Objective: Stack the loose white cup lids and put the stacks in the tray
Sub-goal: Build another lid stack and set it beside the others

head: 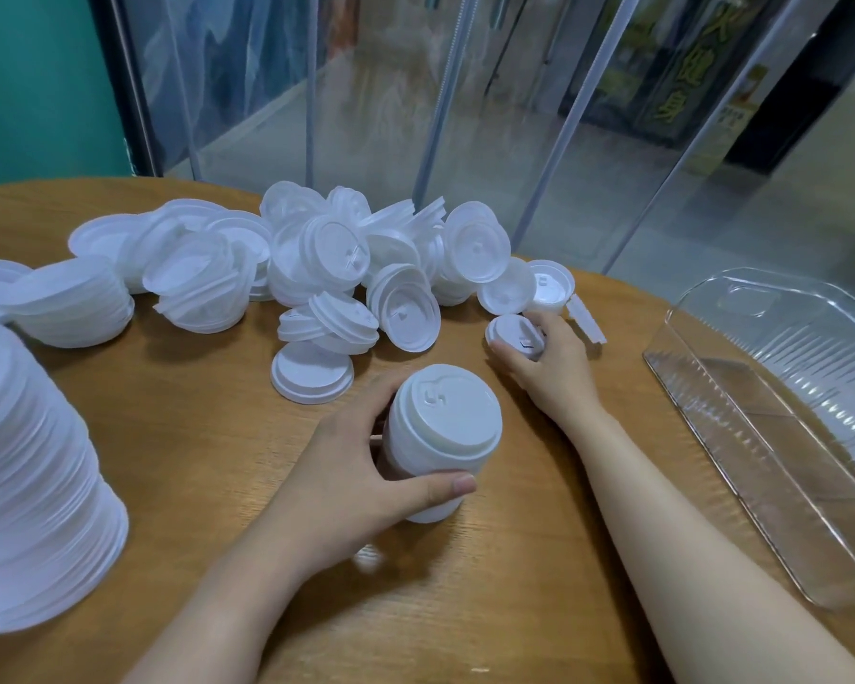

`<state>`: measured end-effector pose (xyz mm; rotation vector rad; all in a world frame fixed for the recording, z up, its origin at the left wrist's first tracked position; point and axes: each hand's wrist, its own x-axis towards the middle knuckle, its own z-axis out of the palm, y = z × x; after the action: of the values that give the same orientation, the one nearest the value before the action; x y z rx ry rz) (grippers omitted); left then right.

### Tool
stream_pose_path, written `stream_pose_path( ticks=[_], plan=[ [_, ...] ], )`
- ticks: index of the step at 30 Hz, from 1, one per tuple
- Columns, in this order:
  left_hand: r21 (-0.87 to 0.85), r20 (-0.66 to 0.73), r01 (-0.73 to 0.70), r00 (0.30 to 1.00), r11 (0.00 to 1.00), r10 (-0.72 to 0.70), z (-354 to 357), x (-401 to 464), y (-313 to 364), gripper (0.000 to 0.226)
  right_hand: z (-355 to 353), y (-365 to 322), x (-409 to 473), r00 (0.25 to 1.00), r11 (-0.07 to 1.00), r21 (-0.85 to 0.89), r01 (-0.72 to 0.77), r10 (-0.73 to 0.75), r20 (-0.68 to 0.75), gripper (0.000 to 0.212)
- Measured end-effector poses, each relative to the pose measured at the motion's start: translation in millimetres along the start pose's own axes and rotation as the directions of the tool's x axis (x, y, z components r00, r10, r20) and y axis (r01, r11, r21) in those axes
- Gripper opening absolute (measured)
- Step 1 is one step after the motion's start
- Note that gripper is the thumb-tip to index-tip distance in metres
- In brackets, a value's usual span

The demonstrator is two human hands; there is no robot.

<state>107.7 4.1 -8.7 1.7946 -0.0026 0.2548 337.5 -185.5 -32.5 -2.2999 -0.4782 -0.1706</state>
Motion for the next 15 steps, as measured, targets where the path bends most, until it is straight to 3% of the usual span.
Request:
stream_pose_path(
  ticks=[4,15],
  plan=[
    [0.013,-0.019,-0.005,1.000,1.000,0.005,1,0,1,0.075,-17,-30,-16,0.999,0.995,0.096,0.036,-0.034,-0.023,0.060],
    [-0.002,-0.023,0.021,1.000,1.000,-0.021,3,-1,4,0.071,-59,-120,-95,0.938,0.896,0.308,0.318,-0.346,0.037,0.062]
  ],
)
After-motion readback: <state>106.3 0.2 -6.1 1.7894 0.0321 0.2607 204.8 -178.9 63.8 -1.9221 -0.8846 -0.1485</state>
